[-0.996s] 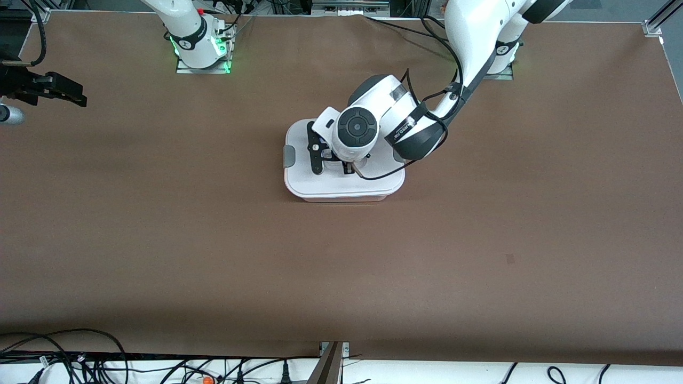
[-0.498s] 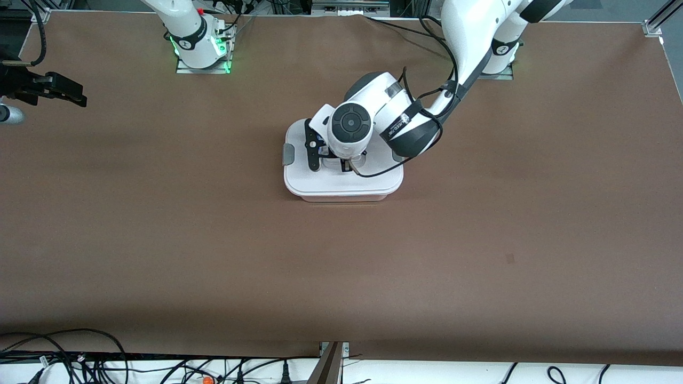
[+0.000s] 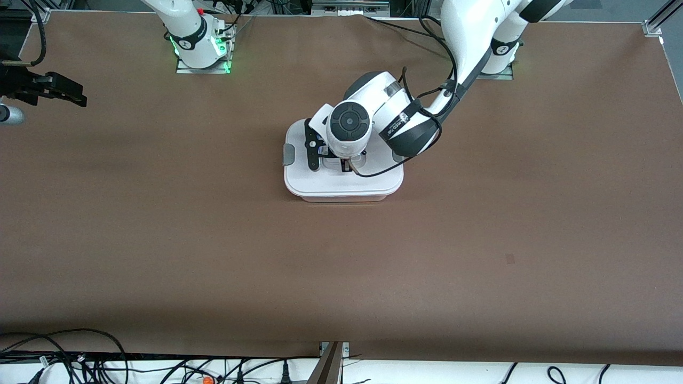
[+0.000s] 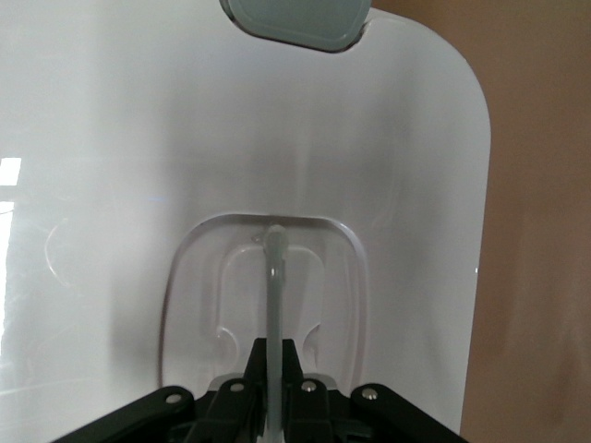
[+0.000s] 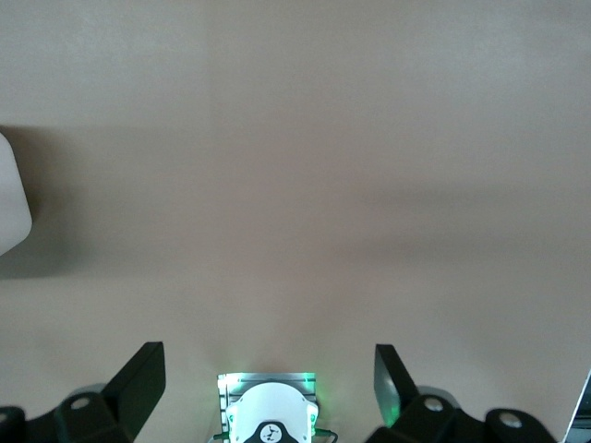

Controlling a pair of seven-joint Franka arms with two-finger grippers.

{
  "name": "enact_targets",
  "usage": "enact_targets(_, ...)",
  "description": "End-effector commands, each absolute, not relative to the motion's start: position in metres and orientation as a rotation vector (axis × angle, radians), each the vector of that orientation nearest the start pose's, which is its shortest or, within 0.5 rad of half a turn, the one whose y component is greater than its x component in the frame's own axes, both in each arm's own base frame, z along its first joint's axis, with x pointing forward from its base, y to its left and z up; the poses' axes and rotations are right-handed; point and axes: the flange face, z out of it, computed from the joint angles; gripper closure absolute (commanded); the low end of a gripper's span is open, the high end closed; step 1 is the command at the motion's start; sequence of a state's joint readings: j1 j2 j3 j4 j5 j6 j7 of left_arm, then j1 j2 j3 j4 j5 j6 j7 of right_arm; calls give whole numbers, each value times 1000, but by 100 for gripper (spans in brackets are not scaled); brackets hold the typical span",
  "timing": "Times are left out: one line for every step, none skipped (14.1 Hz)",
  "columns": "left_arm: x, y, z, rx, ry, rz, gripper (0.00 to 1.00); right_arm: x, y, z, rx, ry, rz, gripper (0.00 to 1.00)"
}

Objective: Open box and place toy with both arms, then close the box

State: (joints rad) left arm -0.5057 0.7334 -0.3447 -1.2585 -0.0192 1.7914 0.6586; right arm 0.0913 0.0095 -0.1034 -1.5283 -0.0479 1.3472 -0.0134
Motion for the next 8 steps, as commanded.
enact_targets(519,-499,321,-2518,2205,328,100,535,-14,628,-3174,4,294,0)
enact_targets(519,-499,321,-2517,2207,325,100,535,-14,628,-3174,8,294,0)
enact_targets(519,-499,321,-2517,2207,325,100,535,-14,628,-3174,6,294,0)
enact_targets(522,-496,321,-2525,2200,321,100,535,-14,628,-3173,6,294,0)
enact_targets(524,-495,321,-2530,2197,321,100,535,-14,628,-3174,8,294,0)
enact_targets(526,-493,322,-2536,2193,318,100,535,-14,628,-3173,6,294,0)
enact_targets(529,-490,323,-2553,2183,316,100,534,-15,628,-3173,8,294,0)
enact_targets(531,-488,324,-2564,2179,315,100,535,-14,628,-3174,8,294,0)
